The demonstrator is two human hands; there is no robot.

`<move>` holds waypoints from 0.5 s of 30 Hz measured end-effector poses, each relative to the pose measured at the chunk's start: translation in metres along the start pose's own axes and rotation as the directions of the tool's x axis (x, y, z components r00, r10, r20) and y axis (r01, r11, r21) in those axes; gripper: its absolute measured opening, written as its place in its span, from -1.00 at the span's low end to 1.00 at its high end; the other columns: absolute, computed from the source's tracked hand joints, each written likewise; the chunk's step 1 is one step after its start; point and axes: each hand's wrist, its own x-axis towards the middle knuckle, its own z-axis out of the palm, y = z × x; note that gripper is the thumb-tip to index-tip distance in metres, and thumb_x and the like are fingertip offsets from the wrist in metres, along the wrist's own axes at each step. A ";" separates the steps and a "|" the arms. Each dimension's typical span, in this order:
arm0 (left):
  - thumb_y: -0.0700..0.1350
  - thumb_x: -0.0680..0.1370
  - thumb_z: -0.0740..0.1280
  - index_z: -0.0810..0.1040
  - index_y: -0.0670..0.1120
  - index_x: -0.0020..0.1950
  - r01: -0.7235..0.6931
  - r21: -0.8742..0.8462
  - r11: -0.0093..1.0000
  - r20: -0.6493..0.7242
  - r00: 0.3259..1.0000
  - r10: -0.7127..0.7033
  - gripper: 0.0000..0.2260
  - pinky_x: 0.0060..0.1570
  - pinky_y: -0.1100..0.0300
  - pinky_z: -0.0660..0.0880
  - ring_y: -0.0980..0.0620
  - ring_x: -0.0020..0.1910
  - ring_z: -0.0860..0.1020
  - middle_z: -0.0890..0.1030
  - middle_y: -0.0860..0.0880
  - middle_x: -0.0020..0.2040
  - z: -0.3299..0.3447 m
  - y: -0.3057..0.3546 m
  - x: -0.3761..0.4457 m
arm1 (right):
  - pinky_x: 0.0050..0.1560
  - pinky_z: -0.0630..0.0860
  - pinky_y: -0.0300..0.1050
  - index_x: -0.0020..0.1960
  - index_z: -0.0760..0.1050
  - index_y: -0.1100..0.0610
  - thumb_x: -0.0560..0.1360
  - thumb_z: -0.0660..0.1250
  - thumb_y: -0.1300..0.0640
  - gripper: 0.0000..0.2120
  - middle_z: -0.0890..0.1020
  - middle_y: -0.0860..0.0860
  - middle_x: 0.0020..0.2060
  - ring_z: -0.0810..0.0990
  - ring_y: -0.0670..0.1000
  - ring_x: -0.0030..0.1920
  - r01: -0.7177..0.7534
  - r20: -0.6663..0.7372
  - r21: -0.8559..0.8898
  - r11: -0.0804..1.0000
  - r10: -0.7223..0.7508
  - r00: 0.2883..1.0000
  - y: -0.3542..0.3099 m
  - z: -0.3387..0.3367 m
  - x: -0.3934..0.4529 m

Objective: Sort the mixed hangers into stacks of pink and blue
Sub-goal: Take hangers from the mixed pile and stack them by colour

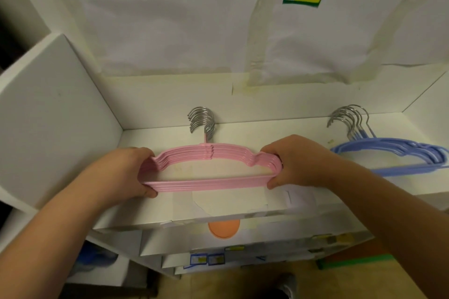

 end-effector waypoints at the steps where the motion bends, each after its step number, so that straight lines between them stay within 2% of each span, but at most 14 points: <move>1: 0.18 0.21 0.57 0.50 0.07 0.12 0.001 -0.007 1.000 0.004 1.000 -0.001 -0.44 -0.24 0.18 0.36 0.07 -0.17 0.48 0.55 0.10 -0.08 0.000 0.000 0.000 | -0.06 0.40 -0.17 0.10 0.51 -0.10 0.30 0.49 -0.24 -0.56 0.47 -0.23 -0.23 0.43 -0.16 -0.19 -0.009 0.011 0.008 1.000 0.009 1.000 0.000 -0.001 0.000; 4: 0.19 0.20 0.57 0.48 0.06 0.15 0.010 -0.016 1.000 0.042 0.999 -0.009 -0.40 -0.14 0.16 0.43 0.07 -0.11 0.50 0.54 0.10 -0.03 -0.003 0.000 0.002 | 0.03 0.43 -0.15 0.21 0.48 -0.08 0.31 0.49 -0.23 -0.47 0.50 -0.20 -0.11 0.45 -0.12 -0.10 -0.039 0.045 0.020 0.999 0.038 0.998 -0.001 -0.001 0.001; 6: 0.19 0.21 0.57 0.45 0.06 0.24 0.023 -0.029 0.999 0.076 0.997 -0.021 -0.34 -0.08 0.18 0.43 0.06 -0.03 0.52 0.55 0.07 0.08 -0.003 0.002 0.002 | 0.12 0.45 -0.12 0.26 0.43 -0.07 0.33 0.49 -0.18 -0.44 0.52 -0.16 -0.02 0.45 -0.11 -0.05 -0.056 0.065 0.033 0.998 0.054 0.996 -0.004 0.000 0.000; 8: 0.23 0.18 0.56 0.30 0.08 0.42 0.054 -0.117 0.992 0.130 0.991 -0.038 -0.12 0.01 0.22 0.40 0.07 0.10 0.50 0.51 0.07 0.22 -0.003 0.005 -0.001 | 0.27 0.43 -0.05 0.36 0.35 -0.06 0.34 0.50 -0.14 -0.34 0.51 -0.14 0.10 0.47 -0.09 0.09 -0.080 0.073 0.060 0.995 0.075 0.994 -0.007 -0.001 -0.006; 10: 0.39 0.09 0.50 0.09 0.14 0.53 0.073 -0.203 0.976 0.132 0.990 -0.047 0.11 0.14 0.17 0.41 0.07 0.20 0.46 0.45 0.10 0.27 -0.007 0.010 -0.007 | 0.35 0.35 -0.10 0.48 0.22 -0.06 0.34 0.51 -0.14 -0.19 0.46 -0.13 0.30 0.43 -0.08 0.27 -0.130 0.047 0.082 0.988 0.126 0.991 -0.006 -0.009 -0.021; 12: 0.50 0.13 0.38 0.06 0.15 0.54 0.047 -0.115 0.992 0.009 0.999 -0.047 0.08 0.20 0.08 0.42 0.01 0.26 0.42 0.41 0.08 0.31 -0.014 0.023 -0.012 | 0.31 0.37 -0.15 0.49 0.18 -0.13 0.36 0.48 -0.18 -0.20 0.43 -0.17 0.34 0.41 -0.13 0.28 -0.151 -0.024 0.079 0.985 0.154 0.988 -0.001 -0.019 -0.039; 13: 0.49 0.22 0.34 0.13 0.13 0.53 0.017 -0.051 0.999 -0.087 0.996 -0.022 -0.02 0.21 0.04 0.42 -0.02 0.28 0.41 0.42 0.05 0.33 -0.016 0.032 -0.013 | 0.29 0.39 -0.16 0.47 0.21 -0.15 0.39 0.45 -0.18 -0.26 0.44 -0.18 0.32 0.42 -0.15 0.25 -0.150 -0.060 0.072 0.986 0.155 0.986 0.002 -0.023 -0.048; 15: 0.38 0.35 0.27 0.37 0.05 0.42 -0.107 -0.034 0.994 -0.296 0.951 0.093 -0.28 0.18 0.02 0.44 -0.08 0.24 0.47 0.50 -0.01 0.28 -0.018 0.060 -0.015 | 0.25 0.43 -0.17 0.42 0.29 -0.17 0.44 0.40 -0.17 -0.41 0.46 -0.21 0.27 0.44 -0.18 0.18 -0.150 -0.147 0.093 0.984 0.162 0.976 0.008 -0.027 -0.066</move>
